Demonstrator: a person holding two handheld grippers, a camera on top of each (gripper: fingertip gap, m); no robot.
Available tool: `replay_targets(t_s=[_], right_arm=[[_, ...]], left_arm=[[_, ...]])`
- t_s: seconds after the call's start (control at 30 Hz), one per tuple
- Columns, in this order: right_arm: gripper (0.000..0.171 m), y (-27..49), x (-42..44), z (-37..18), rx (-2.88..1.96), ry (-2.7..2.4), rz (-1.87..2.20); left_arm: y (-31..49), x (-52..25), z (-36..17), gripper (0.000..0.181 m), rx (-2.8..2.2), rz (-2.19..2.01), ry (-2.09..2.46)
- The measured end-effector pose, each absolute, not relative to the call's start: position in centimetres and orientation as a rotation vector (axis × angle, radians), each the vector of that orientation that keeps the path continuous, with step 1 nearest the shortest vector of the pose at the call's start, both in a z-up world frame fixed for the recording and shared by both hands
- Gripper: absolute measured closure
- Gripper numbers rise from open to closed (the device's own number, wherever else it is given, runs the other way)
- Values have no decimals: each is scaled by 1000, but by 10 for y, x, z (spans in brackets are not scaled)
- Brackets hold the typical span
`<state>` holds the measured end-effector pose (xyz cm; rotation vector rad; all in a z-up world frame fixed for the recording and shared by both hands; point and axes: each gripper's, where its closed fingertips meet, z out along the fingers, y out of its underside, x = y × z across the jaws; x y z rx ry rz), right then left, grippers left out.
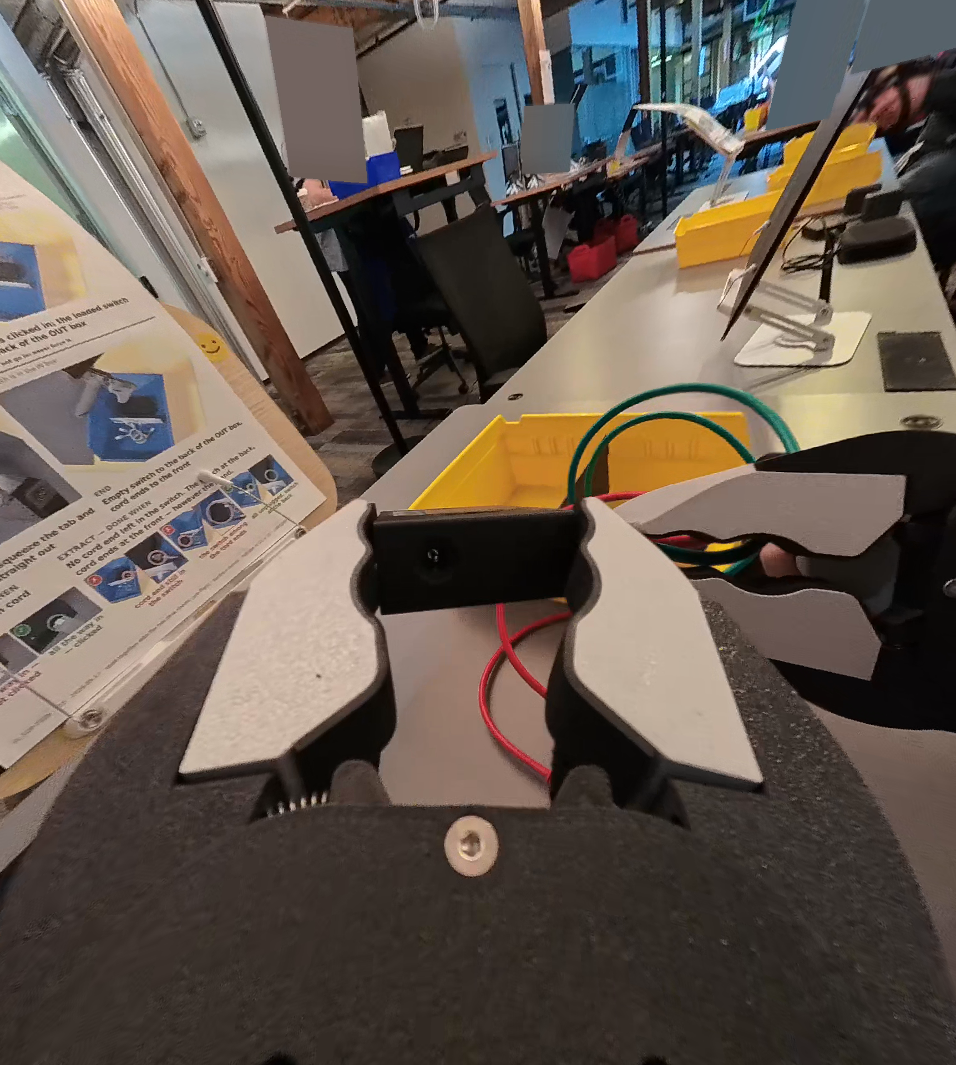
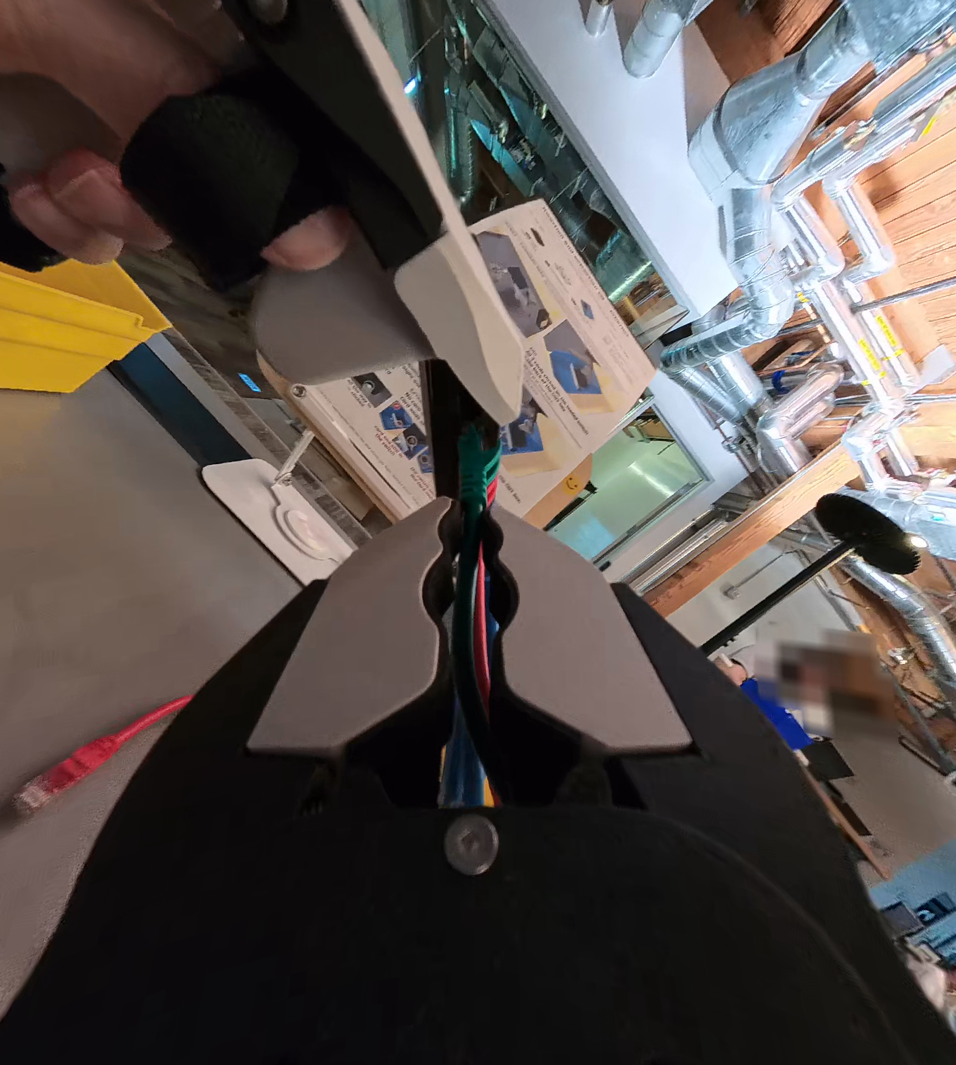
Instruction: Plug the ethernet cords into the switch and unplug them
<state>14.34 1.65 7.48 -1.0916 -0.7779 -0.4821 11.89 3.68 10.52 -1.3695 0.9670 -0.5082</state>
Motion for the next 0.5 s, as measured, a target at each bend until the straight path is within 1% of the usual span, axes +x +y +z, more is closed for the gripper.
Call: replay_targets(t_s=[0.33, 0.5], right_arm=[[164, 7, 144, 90, -1054, -805, -584], [164, 3, 143, 94, -1035, -837, -547]], left_arm=[[29, 120, 121, 118, -1294, -614, 890], [27, 119, 124, 118, -1299, -694, 878]])
